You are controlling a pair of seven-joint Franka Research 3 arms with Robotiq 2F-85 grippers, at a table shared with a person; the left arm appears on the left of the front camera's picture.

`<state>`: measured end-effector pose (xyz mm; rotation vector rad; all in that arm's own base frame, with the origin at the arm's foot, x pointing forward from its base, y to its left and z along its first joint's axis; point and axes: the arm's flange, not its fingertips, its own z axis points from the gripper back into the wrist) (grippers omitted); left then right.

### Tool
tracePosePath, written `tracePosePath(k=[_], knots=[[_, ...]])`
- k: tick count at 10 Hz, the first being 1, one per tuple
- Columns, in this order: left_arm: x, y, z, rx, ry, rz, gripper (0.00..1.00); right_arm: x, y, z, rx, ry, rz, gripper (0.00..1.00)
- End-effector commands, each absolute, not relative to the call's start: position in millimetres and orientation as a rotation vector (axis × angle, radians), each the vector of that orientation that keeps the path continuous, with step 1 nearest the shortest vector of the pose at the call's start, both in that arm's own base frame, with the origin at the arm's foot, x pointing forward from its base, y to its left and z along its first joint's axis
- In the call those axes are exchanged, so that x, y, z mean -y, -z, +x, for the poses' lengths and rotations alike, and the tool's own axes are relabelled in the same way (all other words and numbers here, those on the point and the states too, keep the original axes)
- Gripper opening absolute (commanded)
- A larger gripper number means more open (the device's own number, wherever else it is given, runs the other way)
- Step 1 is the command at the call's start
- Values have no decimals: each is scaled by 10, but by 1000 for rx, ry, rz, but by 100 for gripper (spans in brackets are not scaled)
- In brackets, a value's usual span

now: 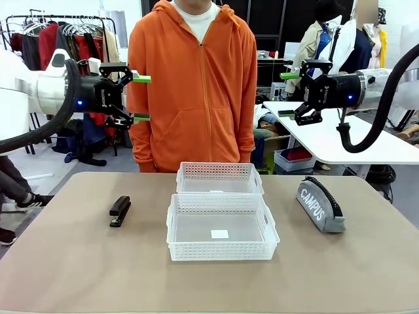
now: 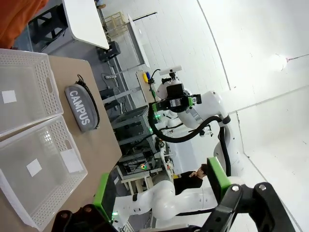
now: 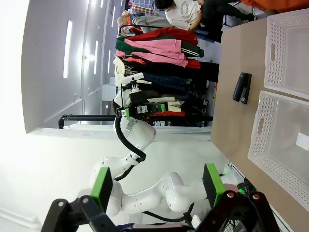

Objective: Distribute items into two baskets.
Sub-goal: Pick up the Pencil pouch that the person points to.

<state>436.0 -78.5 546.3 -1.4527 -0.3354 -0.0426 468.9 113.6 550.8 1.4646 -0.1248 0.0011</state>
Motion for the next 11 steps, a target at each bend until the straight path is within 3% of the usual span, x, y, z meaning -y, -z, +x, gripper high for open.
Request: tracePosePath(k=[1,11], knots=[[784,-5473,4356,336,45,-1457,100,-1134,-5520,4691,127,-1,1466,100],[784,-5473,4356,336,45,-1457,100,-1134,-5520,4691,127,-1,1466,100]])
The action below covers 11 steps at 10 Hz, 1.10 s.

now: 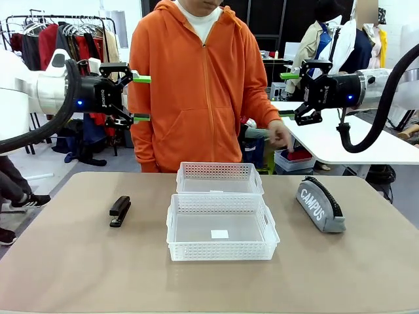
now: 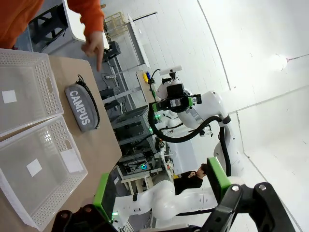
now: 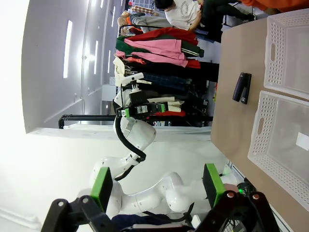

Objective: Distribute items into two baskets.
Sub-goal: Pick up the Pencil pouch that the person points to.

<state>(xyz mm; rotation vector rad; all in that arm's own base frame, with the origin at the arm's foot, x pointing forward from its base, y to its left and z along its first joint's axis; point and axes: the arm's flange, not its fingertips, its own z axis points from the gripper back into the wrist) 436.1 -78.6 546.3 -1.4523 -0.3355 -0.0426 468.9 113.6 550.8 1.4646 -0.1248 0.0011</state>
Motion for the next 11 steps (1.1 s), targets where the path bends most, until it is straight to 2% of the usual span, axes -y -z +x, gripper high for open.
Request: tracePosePath(k=[1,11], knots=[[784,-5473,4356,336,45,-1457,100,-1134,-5520,4691,127,-1,1466,100],[784,-5473,4356,336,45,-1457,100,-1134,-5520,4691,127,-1,1466,100]])
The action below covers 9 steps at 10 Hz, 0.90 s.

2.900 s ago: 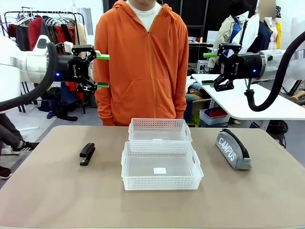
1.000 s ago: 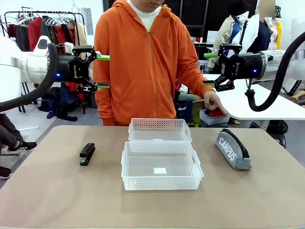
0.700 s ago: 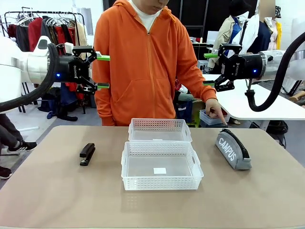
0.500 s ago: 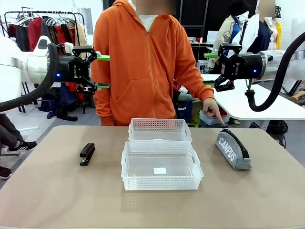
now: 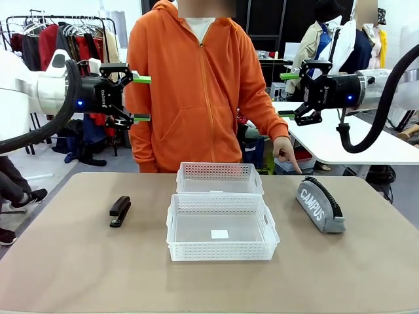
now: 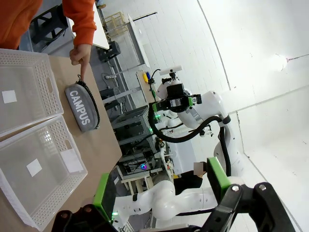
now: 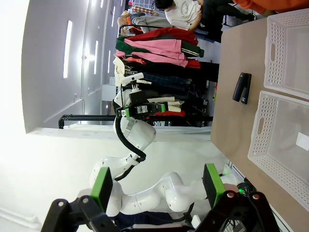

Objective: Distribute items into two baskets.
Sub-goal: Pick up the Pencil pouch that the person points to.

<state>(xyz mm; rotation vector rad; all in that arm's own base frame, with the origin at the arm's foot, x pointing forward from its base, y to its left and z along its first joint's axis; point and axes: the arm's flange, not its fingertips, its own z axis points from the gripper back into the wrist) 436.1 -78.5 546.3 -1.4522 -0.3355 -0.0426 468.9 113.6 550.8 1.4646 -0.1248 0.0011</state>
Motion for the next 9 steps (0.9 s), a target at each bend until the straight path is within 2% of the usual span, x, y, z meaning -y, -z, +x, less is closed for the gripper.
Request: tracePosePath(k=[1,3,5,7,9], knots=[[784,-5473,4356,336,45,-1457,100,-1134,-5520,4691,127,-1,1466,100],[784,-5473,4356,336,45,-1457,100,-1136,-5508,4689,125,-1,1465,100],[784,-5473,4356,336,45,-1457,100,-1121,-5643,4826,165,-66,1308,100],[784,-5473,4356,336,45,-1457,100,-1041,-5944,4933,144,-81,1028,100],[784,-5473,4356,336,45,-1457,100,-1082,-6009,5053,161,-124,757,100]])
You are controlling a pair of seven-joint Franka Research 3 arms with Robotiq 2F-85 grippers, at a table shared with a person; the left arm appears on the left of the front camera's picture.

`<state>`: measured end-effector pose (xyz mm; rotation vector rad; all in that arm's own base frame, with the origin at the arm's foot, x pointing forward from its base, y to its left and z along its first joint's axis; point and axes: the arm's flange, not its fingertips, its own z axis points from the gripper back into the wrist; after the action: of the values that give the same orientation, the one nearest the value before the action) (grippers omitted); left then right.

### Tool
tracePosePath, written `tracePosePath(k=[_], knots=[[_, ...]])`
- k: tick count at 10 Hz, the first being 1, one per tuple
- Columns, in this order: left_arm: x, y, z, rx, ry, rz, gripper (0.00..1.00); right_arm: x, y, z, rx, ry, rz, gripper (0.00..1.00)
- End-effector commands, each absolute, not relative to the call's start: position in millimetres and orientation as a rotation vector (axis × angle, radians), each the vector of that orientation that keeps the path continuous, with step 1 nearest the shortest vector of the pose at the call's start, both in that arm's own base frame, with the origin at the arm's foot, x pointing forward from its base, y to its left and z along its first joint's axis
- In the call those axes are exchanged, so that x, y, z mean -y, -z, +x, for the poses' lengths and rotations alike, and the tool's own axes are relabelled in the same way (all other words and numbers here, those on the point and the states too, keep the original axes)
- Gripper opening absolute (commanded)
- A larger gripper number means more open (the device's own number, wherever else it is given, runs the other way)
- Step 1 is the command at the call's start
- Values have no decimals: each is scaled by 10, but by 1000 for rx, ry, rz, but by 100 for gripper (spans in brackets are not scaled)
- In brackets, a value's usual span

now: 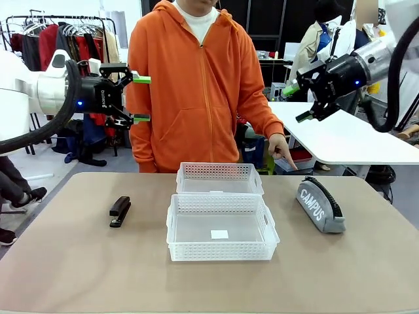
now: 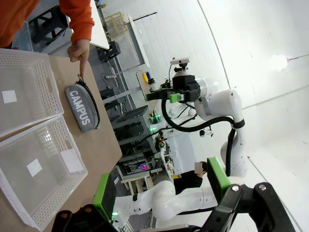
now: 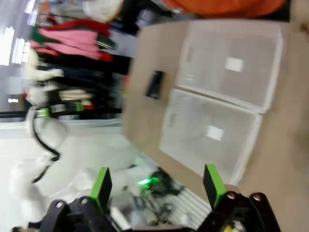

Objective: Distribute items into two baskets.
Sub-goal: Pick up the Pencil pouch that the person points to.

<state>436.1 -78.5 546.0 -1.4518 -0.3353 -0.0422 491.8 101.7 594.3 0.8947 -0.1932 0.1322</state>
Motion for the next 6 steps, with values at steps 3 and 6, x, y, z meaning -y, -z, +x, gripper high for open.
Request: tracePosePath(k=[3,6], knots=[[784,-5473,4356,336,45,-1457,100,-974,-5962,5131,116,-124,356,100],[784,-5473,4356,336,45,-1457,100,-792,-5622,5284,181,-95,100,100]])
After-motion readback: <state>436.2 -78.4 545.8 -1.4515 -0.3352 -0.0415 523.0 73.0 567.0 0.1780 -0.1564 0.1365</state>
